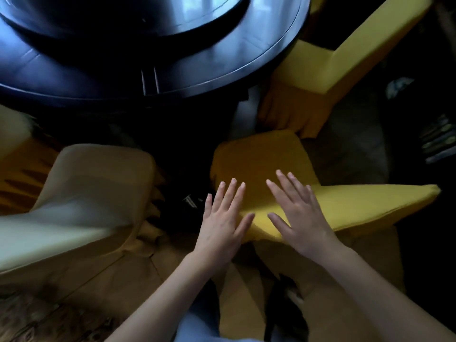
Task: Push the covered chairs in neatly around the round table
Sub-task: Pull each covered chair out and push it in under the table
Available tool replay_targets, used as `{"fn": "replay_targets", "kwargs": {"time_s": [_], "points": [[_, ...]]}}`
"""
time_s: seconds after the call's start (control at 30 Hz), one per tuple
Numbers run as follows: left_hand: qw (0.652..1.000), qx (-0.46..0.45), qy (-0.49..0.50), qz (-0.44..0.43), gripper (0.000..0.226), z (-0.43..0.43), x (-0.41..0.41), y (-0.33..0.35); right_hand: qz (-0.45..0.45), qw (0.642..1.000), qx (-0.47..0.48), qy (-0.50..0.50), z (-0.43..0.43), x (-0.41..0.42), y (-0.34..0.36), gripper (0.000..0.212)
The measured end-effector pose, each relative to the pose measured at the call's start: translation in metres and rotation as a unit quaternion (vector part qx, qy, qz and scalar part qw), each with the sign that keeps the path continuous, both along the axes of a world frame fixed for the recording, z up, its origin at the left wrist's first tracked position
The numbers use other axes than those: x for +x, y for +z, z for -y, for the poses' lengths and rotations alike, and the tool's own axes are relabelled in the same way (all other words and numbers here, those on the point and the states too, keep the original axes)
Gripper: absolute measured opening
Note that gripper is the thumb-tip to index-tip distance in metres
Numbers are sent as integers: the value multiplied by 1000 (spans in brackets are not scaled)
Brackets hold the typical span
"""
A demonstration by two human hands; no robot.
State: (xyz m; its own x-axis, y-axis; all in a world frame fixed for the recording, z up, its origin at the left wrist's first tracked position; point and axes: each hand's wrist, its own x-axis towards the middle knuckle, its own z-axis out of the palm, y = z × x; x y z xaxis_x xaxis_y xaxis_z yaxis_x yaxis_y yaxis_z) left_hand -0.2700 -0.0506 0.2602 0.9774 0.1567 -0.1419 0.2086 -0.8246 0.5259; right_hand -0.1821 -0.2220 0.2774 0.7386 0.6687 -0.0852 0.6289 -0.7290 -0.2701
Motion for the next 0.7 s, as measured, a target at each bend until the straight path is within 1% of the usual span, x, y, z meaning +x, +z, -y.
{"fn": "replay_targets", "kwargs": {"time_s": [0.07, 0.13, 0.27, 0.3, 0.37, 0.43, 0.5, 0.6, 0.7], "points": [[1000, -1, -14, 8, 64, 28, 8, 9, -8, 1000, 16, -22, 41, 9, 10, 61], [1000, -4, -27, 14, 64, 62, 20, 14, -25, 998, 22, -45, 87, 24, 17, 65], [999, -40, -23, -6, 66, 131, 38, 15, -54, 995, 3, -84, 183, 57, 20, 73], [999, -22, -25, -14, 68, 144, 43, 13, -59, 994, -4, -91, 203, 66, 20, 74], [998, 51, -20, -26, 75, 163, 51, 6, -55, 995, -25, -82, 234, 88, 16, 74], [995, 95, 15, -21, 80, 170, 55, 3, -60, 995, -43, -72, 247, 112, 13, 74], [993, 107, 43, 8, 77, 168, 56, 1, -90, 992, -51, -74, 250, 132, 12, 75], [991, 95, 54, 77, 71, 165, 58, 0, -153, 988, -12, -37, 253, 151, 6, 81], [984, 86, 59, 141, 57, 162, 56, -4, -183, 983, 26, -22, 253, 161, -3, 73]]}}
